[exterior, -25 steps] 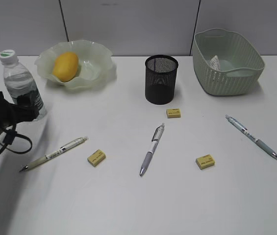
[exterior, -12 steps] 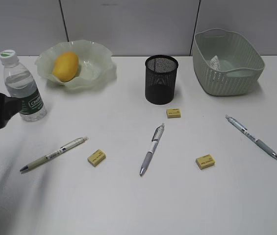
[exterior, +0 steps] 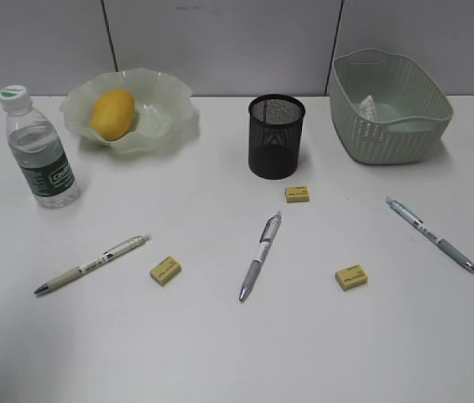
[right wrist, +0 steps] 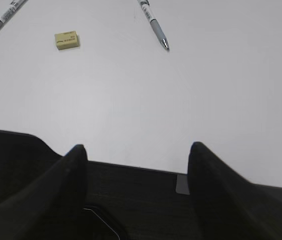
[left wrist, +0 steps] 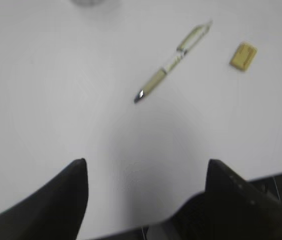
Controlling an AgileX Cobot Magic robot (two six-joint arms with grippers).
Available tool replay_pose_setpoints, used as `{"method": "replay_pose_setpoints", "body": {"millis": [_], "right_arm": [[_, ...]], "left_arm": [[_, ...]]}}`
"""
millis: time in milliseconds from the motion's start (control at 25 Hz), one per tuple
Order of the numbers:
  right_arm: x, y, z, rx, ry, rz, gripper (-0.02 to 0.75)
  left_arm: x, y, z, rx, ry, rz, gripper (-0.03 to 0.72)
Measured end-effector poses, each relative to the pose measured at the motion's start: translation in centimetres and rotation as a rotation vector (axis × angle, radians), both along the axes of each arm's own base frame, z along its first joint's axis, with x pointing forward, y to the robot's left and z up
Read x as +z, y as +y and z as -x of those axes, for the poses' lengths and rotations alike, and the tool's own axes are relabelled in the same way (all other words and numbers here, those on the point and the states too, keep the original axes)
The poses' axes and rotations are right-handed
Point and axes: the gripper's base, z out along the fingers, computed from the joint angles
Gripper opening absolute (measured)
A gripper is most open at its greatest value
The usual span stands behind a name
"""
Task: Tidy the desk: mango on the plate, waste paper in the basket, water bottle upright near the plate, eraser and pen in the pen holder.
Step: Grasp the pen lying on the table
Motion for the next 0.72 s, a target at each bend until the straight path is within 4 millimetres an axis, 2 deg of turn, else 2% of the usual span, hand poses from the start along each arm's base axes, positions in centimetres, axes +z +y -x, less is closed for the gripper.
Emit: {"method": "replay_pose_setpoints", "body": {"millis": [120, 280, 440, 720], "right_arm": [[0.0, 0.0, 0.0, 0.0, 0.0, 0.0, 0.495], [0.0, 0.0, 0.0, 0.0, -0.006, -0.001, 0.495], [0.2, 0.0, -0.2, 0.0, -0.036, -0.006, 0.495], [0.3, 0.1, -0.6, 0.001, -0.03, -0.009, 0.495]], "left_arm": [[0.2, 0.5, 1.9, -0.01, 0.098, -0.027, 0.524], [-0.5, 1.1, 4.1, -0.011, 0.081, -0.026, 0.477], [-2.3, 1.9, 7.3, -0.009, 0.022, -0.015, 0.458], [-1.2, 2.7, 10.1, -0.008, -0.165, 0.033, 0.454]]}}
